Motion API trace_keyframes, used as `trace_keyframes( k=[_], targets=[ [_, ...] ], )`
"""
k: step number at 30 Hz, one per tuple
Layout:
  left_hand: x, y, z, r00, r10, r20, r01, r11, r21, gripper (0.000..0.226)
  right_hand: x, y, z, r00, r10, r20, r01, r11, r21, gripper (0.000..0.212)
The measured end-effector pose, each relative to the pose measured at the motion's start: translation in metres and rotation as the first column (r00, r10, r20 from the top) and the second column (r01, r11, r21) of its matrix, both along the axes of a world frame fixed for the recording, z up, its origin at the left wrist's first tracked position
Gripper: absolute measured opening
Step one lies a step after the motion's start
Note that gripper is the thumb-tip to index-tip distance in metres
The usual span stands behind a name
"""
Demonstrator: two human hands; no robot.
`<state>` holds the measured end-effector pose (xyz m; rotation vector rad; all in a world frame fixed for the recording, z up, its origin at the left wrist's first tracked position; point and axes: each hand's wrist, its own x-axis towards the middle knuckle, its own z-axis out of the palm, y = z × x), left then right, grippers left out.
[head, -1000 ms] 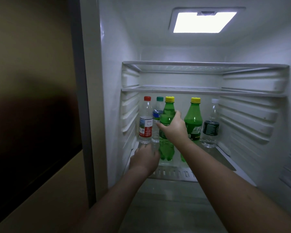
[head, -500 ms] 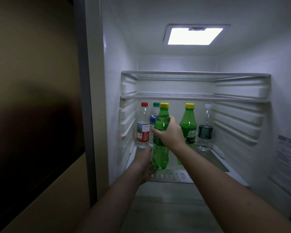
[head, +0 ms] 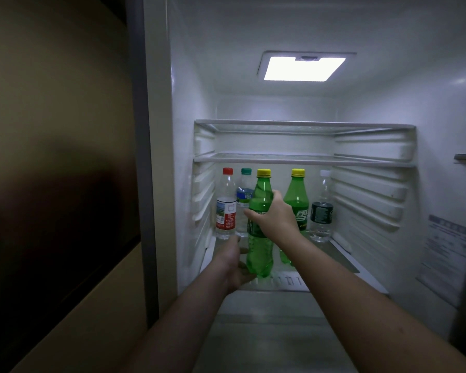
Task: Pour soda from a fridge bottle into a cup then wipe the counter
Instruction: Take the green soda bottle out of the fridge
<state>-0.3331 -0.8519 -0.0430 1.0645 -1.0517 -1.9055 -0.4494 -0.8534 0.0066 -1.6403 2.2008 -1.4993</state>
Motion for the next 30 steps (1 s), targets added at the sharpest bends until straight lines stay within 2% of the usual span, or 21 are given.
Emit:
trace_keyframes(
  k=[12,17,23,30],
  targets=[
    [0.010,0.027,0.004,0.999,-0.022,-0.044,0.022,1.000,-0.008,0.057,0.010,0.030,0.001,0.997,0.005,0.074,-0.005,1.000,-0.002,0.056],
    [0.016,0.045,0.005,0.998,-0.060,-0.016,0.059,0.998,-0.017,0.054,0.015,0.050,-0.001,0.998,-0.023,0.050,0.022,1.000,0.006,0.065],
    [0.019,0.073,0.000,0.989,-0.098,0.108,0.110,0.988,-0.112,0.030,0.021,0.079,0.000,0.998,-0.055,0.013,0.055,0.998,-0.012,0.065],
    [0.019,0.107,-0.009,0.987,-0.096,0.125,0.119,0.974,-0.192,0.029,0.023,0.122,0.004,0.998,-0.046,0.033,0.046,0.999,-0.027,0.063]
  ],
)
